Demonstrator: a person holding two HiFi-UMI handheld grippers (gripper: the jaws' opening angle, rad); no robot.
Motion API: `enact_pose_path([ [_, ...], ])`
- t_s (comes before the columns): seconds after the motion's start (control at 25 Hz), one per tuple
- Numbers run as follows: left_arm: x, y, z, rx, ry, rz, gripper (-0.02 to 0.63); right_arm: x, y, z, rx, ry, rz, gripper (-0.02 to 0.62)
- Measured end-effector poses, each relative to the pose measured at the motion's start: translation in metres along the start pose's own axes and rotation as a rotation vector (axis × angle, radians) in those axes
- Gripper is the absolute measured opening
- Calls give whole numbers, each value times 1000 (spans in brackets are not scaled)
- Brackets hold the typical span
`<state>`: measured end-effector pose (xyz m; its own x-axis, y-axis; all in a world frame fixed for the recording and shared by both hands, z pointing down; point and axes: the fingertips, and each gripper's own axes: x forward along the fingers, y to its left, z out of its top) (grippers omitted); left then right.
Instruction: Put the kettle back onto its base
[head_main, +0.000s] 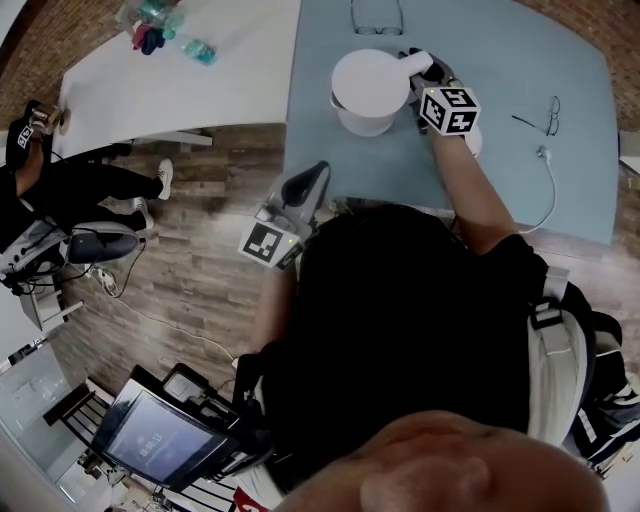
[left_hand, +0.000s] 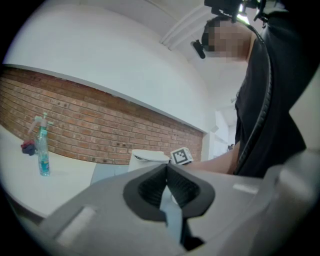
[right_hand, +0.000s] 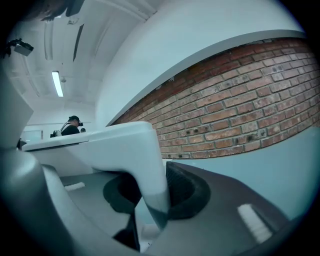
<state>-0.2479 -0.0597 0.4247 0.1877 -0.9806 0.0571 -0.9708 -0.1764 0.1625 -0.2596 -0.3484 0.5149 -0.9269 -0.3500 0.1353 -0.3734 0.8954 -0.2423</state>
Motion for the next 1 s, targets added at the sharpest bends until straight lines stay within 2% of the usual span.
enact_pose_path([
  [0.36, 11, -11, 9, 1, -34, -36, 2, -16, 1, 25, -17, -24, 6, 103],
  [0.56, 14, -16, 5, 7, -16, -65, 2, -28, -1, 28, 0, -28, -4, 103],
  [1.0, 40, -30, 6, 0, -10, -168, 2, -59, -29, 35, 16, -37, -76, 104],
])
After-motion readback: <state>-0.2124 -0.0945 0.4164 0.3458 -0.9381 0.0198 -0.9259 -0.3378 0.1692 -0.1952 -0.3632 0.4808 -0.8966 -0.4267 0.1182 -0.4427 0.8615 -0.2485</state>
